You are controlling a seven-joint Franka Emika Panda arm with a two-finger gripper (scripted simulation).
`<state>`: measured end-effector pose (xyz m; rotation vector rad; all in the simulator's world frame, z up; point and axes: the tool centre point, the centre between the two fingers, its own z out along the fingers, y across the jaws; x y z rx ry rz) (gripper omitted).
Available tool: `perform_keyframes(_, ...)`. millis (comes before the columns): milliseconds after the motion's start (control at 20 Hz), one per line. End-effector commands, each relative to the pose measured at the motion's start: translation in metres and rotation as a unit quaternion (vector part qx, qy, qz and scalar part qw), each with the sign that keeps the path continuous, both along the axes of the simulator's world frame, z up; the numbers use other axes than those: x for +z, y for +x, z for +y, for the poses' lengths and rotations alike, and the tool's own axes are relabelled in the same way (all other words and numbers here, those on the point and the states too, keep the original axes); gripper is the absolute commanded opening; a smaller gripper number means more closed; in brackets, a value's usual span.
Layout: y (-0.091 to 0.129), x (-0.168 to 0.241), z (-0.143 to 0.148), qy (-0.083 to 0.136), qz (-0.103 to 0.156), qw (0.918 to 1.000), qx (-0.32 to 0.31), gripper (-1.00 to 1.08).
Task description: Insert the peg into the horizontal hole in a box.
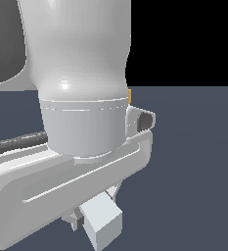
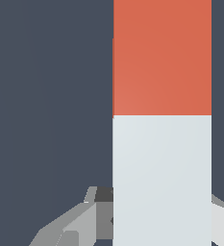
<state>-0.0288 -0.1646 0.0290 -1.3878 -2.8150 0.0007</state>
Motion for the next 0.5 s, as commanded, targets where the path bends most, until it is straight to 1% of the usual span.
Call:
perform_keyframes(0, -0.004, 0.004, 0.013, 0.0, -0.001, 0.9997, -0.025, -1.0)
perform_keyframes(200, -0.011, 0.009, 0.035, 0.0, -0.001, 0.9978, -0.066, -1.0)
perform_keyframes(450, -0.016, 0.015, 0.061, 0.0, -0.001, 0.9933, -0.116, -1.0)
